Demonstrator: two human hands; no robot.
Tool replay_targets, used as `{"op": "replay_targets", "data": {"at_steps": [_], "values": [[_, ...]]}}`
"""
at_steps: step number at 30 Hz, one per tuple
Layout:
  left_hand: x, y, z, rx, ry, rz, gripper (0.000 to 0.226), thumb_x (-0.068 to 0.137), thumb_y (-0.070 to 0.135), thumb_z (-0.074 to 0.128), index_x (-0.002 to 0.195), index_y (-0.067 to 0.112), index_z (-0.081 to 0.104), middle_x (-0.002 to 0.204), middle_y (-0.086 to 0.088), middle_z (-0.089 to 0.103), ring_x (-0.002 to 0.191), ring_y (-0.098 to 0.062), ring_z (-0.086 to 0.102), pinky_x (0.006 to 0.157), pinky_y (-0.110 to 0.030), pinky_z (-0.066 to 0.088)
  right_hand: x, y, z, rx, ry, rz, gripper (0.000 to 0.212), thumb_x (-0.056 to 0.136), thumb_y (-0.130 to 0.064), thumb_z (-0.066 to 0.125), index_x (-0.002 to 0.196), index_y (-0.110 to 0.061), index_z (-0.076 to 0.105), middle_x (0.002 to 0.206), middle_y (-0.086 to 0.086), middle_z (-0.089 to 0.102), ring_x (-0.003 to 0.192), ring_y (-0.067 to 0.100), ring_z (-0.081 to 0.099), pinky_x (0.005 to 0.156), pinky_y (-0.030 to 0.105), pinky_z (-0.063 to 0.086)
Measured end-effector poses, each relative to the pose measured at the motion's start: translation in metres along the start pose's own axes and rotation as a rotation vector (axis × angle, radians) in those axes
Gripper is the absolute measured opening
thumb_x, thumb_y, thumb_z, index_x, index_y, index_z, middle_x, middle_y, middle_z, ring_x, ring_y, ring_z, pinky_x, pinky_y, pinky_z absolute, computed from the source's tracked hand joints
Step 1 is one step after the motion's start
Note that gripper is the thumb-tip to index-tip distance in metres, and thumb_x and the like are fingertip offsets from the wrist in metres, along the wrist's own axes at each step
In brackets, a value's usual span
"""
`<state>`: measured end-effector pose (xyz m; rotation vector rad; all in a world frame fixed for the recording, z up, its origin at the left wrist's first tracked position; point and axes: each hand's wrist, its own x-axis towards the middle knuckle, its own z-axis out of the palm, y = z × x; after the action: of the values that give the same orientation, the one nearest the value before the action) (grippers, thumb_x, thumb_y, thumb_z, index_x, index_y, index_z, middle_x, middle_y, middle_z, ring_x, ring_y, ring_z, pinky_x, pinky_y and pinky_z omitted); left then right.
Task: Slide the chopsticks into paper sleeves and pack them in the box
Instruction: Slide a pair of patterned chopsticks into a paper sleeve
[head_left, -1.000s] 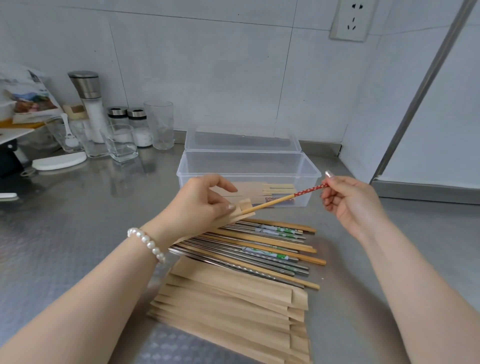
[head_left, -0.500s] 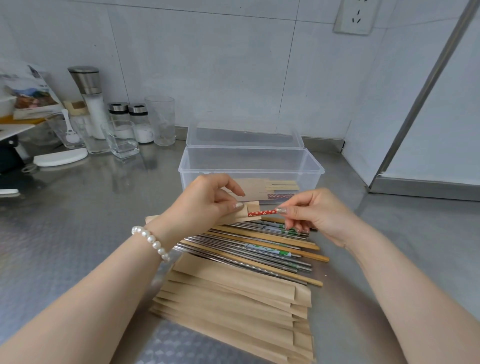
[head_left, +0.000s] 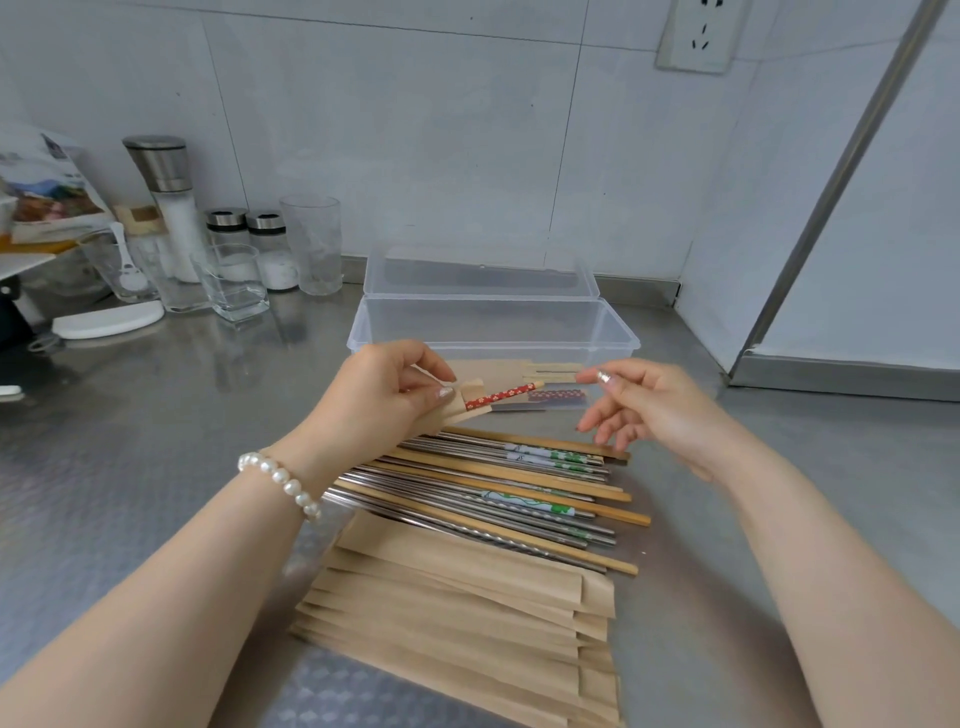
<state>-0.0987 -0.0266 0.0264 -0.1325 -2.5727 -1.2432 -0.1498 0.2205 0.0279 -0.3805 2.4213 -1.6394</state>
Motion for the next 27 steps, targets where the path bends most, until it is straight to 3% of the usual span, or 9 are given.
{"op": "replay_targets", "data": {"at_steps": [3,6,8,11,16,18,23,25,27], "values": [[0.000,-0.001,0.000,0.013,0.008,0.001,0.015,0.084,0.013,0.064,0.078,0.027,0.060,0.069,0.016,0.067,0.076,-0.005,0.064,0.069,-0.021,0.049,0.002,0.006,0.005,-0.032,-0.091,0.079,0.024,0.100,-0.012,0.034,0.107,-0.013,0.057,0.085,0.013,0.068,0.072,0.021,0.065,0.068,0.026,0.054],[0.000,-0.001,0.001,0.022,0.008,0.005,0.017,0.084,0.013,0.063,0.078,0.028,0.059,0.068,0.016,0.067,0.076,-0.003,0.064,0.066,-0.019,0.048,0.006,0.009,0.005,-0.058,-0.014,0.008,0.026,0.099,-0.009,0.036,0.100,-0.016,0.061,0.090,0.007,0.068,0.087,0.021,0.064,0.082,0.032,0.052],[0.001,-0.001,0.001,0.026,0.017,0.006,0.015,0.084,0.013,0.063,0.080,0.027,0.060,0.069,0.015,0.067,0.077,-0.004,0.064,0.069,-0.021,0.049,0.008,0.009,0.003,-0.043,0.060,-0.033,0.028,0.099,-0.007,0.037,0.093,-0.019,0.061,0.086,0.005,0.067,0.084,0.020,0.063,0.078,0.030,0.050],[0.002,-0.003,-0.001,0.022,0.040,0.003,0.013,0.084,0.012,0.063,0.081,0.025,0.061,0.068,0.015,0.066,0.078,-0.007,0.065,0.070,-0.026,0.052,0.008,0.008,-0.001,-0.024,0.161,-0.072,0.027,0.097,-0.003,0.037,0.098,-0.013,0.062,0.081,0.004,0.066,0.076,0.016,0.061,0.068,0.023,0.048],[0.002,-0.003,-0.001,0.015,0.045,-0.006,0.011,0.085,0.013,0.062,0.084,0.024,0.062,0.071,0.013,0.067,0.074,-0.012,0.067,0.071,-0.036,0.056,0.005,0.005,-0.004,-0.040,0.182,-0.068,0.025,0.096,-0.003,0.039,0.104,-0.010,0.062,0.077,0.004,0.066,0.069,0.017,0.058,0.061,0.021,0.045],[0.002,-0.003,-0.001,0.011,0.048,-0.006,0.012,0.085,0.013,0.062,0.083,0.025,0.061,0.072,0.013,0.068,0.074,-0.013,0.067,0.069,-0.037,0.057,0.002,0.002,-0.005,-0.021,0.107,-0.055,0.027,0.095,-0.001,0.039,0.109,-0.007,0.061,0.076,0.009,0.068,0.064,0.018,0.057,0.058,0.023,0.044],[0.002,-0.003,0.000,0.009,0.048,-0.010,0.010,0.085,0.014,0.063,0.084,0.024,0.062,0.071,0.012,0.067,0.075,-0.012,0.067,0.069,-0.033,0.055,-0.009,-0.006,0.001,0.045,-0.330,0.089,0.028,0.098,-0.004,0.036,0.115,-0.013,0.056,0.088,0.019,0.071,0.064,0.023,0.065,0.056,0.026,0.052],[0.001,-0.003,0.000,0.008,0.042,-0.009,0.010,0.085,0.014,0.063,0.084,0.024,0.062,0.071,0.010,0.068,0.074,-0.010,0.067,0.069,-0.032,0.055,-0.008,-0.005,0.005,0.009,-0.374,0.122,0.028,0.098,-0.004,0.036,0.117,-0.013,0.055,0.096,0.020,0.070,0.072,0.022,0.067,0.062,0.027,0.055],[0.002,-0.003,0.001,0.015,0.038,-0.009,0.010,0.085,0.013,0.063,0.084,0.024,0.062,0.072,0.009,0.068,0.075,-0.010,0.067,0.070,-0.030,0.054,-0.004,-0.001,0.005,0.005,-0.277,0.094,0.029,0.098,-0.002,0.036,0.117,-0.009,0.057,0.101,0.019,0.068,0.082,0.023,0.066,0.074,0.029,0.056]]}}
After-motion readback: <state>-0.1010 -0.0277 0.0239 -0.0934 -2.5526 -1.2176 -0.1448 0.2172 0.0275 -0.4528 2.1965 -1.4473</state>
